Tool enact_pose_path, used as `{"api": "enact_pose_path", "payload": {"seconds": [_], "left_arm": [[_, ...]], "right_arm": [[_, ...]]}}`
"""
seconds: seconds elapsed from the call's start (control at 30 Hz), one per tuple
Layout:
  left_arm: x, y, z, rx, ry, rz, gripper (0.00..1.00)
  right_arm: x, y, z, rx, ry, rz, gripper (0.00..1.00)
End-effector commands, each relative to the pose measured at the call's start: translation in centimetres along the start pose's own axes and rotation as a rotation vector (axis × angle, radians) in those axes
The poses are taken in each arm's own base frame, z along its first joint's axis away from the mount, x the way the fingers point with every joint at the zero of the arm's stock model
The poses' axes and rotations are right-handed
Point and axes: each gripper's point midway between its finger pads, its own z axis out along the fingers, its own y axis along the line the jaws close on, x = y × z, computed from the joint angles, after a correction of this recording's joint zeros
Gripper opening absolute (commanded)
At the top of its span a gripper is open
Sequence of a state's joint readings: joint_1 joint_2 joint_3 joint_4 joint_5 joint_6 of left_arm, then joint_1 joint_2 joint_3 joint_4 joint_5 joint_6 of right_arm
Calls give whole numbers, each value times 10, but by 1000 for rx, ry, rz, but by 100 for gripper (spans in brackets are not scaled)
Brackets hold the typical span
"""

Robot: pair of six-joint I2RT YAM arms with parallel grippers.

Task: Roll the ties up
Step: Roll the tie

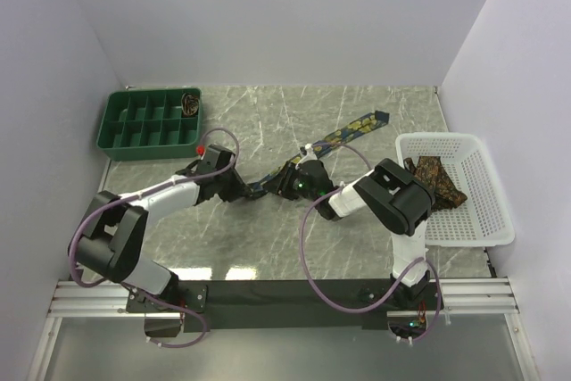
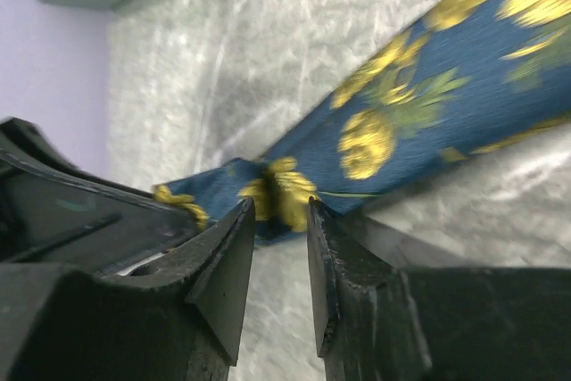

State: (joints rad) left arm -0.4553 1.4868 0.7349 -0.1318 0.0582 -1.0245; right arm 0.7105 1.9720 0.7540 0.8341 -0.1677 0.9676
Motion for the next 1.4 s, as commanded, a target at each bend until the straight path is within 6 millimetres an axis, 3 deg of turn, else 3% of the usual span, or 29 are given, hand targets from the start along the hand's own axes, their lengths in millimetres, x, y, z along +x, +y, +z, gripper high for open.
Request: {"api": "enact_pose_path", "payload": {"seconds": [0.0,0.33,0.6,0.83,1.07,1.37], "left_arm": [[8,38,-25,-205,40,48,1],[4,47,-43,-286,28,77,1],[1,46,-47,-312,22,84,1],[-4,46,-51,-327,3,84,1],[-7,43,-51,-329,-3,80,1],[-5,25,-46,-289,8,77,1]], "right_arm": [[-12,2,-7,41,-11,-117,38],[9,41,-1,-88,78,-216,35],[27,72,2,-184,127,-280,23],[59,74,13,-200,253,-276,20],[92,60,21,-185,359,-241,14],[110,56,30,-194,415,-201,12]]}}
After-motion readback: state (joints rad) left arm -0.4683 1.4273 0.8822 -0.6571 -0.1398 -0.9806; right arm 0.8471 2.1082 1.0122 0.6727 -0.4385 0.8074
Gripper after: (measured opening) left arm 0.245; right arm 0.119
